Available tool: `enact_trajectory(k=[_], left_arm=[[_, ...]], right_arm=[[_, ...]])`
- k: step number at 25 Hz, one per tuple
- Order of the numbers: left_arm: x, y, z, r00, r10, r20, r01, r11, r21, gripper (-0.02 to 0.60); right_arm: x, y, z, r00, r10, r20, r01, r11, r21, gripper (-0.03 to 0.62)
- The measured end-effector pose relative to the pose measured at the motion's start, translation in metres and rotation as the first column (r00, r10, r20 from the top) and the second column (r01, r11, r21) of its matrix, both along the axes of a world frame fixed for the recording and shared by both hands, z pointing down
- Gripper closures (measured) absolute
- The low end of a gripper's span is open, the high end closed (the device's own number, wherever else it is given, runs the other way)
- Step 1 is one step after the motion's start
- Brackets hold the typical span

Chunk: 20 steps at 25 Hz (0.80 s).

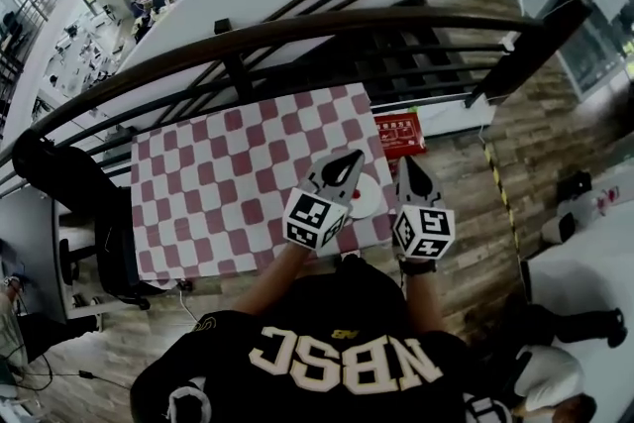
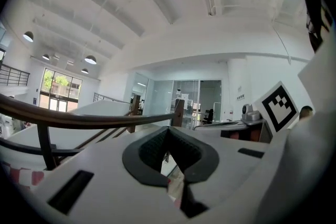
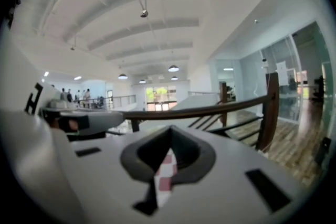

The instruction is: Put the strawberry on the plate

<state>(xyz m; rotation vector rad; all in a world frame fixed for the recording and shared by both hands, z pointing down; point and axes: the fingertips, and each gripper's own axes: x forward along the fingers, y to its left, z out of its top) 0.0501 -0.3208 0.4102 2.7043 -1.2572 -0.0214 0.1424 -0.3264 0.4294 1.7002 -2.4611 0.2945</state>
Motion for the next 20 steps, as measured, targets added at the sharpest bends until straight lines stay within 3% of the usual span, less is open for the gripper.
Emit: enact_trajectory(k=[7,14,20], left_arm=[[0.003,-0.016,-0.010,0.999,-0.032,-0.014,0.033,0.999,0.036,0.569],[0.016,-0.023,-0.020,1.000,-0.026,0.013,0.025,0.995,0.091,0.569],[0.010,-0.035,-0.022,0.997,-0.070,0.030,0.067,0.992,0.104,0.569]], right_arm=[[0.002,-0.005,-0.026,1.000,0.016,-0.008,-0.015,0.997,0.079,0.577],[0.002,-0.016,-0.033,1.000,0.004,0.010,-0.005,0.996,0.093,0.576],[-0.009,-0.027,-0.031,0.997,-0.071,-0.038,0.075,0.991,0.108,0.577]])
